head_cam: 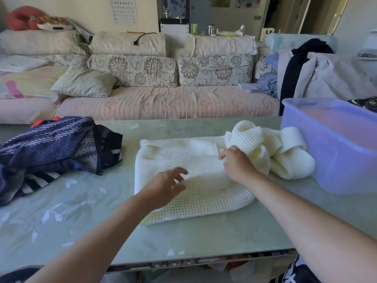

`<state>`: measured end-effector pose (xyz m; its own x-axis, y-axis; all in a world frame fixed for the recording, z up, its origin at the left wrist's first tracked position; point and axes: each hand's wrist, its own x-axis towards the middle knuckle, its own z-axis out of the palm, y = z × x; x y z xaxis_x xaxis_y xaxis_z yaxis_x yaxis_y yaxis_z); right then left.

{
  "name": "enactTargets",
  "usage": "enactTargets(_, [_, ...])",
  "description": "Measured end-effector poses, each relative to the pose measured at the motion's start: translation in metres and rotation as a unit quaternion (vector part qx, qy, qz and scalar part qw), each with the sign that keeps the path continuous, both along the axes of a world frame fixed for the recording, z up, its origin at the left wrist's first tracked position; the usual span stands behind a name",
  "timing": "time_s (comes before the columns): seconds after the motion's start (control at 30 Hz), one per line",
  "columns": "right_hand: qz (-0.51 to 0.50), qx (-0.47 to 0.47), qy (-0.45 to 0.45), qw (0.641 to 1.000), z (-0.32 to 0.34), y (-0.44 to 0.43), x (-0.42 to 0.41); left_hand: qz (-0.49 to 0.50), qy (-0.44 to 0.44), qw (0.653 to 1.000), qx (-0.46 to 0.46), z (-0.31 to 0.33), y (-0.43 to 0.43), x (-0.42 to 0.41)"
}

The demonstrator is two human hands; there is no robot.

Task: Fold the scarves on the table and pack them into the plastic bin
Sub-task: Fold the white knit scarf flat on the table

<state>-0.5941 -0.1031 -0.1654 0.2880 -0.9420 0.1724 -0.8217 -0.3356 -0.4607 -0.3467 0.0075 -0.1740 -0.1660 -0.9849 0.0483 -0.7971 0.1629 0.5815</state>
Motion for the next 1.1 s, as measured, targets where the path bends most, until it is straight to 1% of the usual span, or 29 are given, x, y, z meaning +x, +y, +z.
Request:
enactTargets(0.03, [0.043, 0.02, 0.058, 0.997, -0.003, 0.003, 0.0, -0.033, -0.02, 0.998, 0.041, -0.007, 0.001, 0.0])
enactTargets(0.07, [0.085, 0.019, 0.112, 0.99, -0.003, 0.007, 0.002, -0.063, -0.047, 0.995, 0.064, -0.012, 0.002, 0.001])
enactTargets(0.13, [0.159, -0.014, 0.182, 0.97, 0.0, 0.019, 0.007, -0.098, -0.081, 0.99, 0.057, -0.016, 0.002, 0.003])
enactTargets(0.17, [0.182, -0.002, 0.192, 0.964, 0.001, 0.024, 0.01, -0.107, -0.091, 0.989, 0.047, -0.016, 0.002, 0.006])
enactTargets(0.23, [0.199, 0.073, 0.2, 0.957, -0.001, 0.033, 0.013, -0.128, -0.147, 0.98, 0.023, -0.015, 0.004, 0.012])
enactTargets(0.27, [0.202, 0.092, 0.206, 0.953, -0.003, 0.035, 0.012, -0.136, -0.187, 0.973, 0.015, -0.016, 0.006, 0.016])
enactTargets(0.3, [0.205, 0.089, 0.201, 0.954, -0.006, 0.036, 0.012, -0.14, -0.209, 0.968, 0.011, -0.017, 0.008, 0.019])
enactTargets(0.33, [0.203, 0.076, 0.19, 0.958, -0.008, 0.036, 0.01, -0.138, -0.214, 0.967, 0.012, -0.017, 0.009, 0.021])
enactTargets(0.4, [0.197, 0.039, 0.178, 0.963, -0.008, 0.032, 0.006, -0.119, -0.187, 0.975, -0.011, -0.015, 0.013, 0.021])
enactTargets(0.5, [0.171, -0.06, 0.14, 0.973, 0.003, 0.02, -0.004, -0.093, -0.152, 0.977, -0.116, -0.01, 0.013, 0.02])
enactTargets(0.57, [0.16, -0.126, 0.132, 0.97, 0.02, 0.017, -0.011, -0.09, -0.149, 0.975, -0.139, -0.006, 0.017, 0.018])
enactTargets(0.6, [0.147, -0.118, 0.158, 0.969, 0.028, 0.017, -0.016, -0.089, -0.149, 0.978, -0.113, -0.005, 0.018, 0.018])
enactTargets(0.63, [0.138, -0.079, 0.203, 0.966, 0.033, 0.019, -0.02, -0.095, -0.145, 0.983, -0.065, -0.004, 0.02, 0.018])
enactTargets(0.7, [0.137, 0.065, 0.287, 0.946, 0.028, 0.026, -0.027, -0.122, -0.141, 0.982, 0.037, -0.004, 0.022, 0.022])
enactTargets(0.73, [0.142, 0.13, 0.3, 0.935, 0.021, 0.029, -0.029, -0.13, -0.152, 0.978, 0.053, -0.004, 0.023, 0.024])
enactTargets(0.77, [0.147, 0.174, 0.291, 0.929, 0.016, 0.033, -0.03, -0.135, -0.178, 0.974, 0.046, -0.004, 0.024, 0.025])
enactTargets(0.8, [0.146, 0.197, 0.274, 0.93, 0.012, 0.034, -0.03, -0.141, -0.22, 0.965, 0.031, -0.006, 0.024, 0.027])
enactTargets(0.83, [0.151, 0.205, 0.261, 0.931, 0.009, 0.034, -0.03, -0.144, -0.261, 0.954, 0.024, -0.007, 0.024, 0.027])
enactTargets(0.87, [0.156, 0.203, 0.267, 0.929, 0.008, 0.033, -0.029, -0.142, -0.284, 0.948, 0.032, -0.008, 0.024, 0.026])
enactTargets(0.97, [0.178, 0.175, 0.329, 0.911, 0.003, 0.036, -0.025, -0.116, -0.269, 0.955, 0.055, -0.008, 0.024, 0.022])
enactTargets(1.0, [0.171, 0.161, 0.34, 0.911, 0.001, 0.038, -0.024, -0.107, -0.264, 0.957, 0.055, -0.008, 0.022, 0.023])
enactTargets(1.1, [0.149, 0.078, 0.355, 0.919, 0.003, 0.041, -0.02, -0.071, -0.262, 0.959, 0.08, -0.005, 0.018, 0.03])
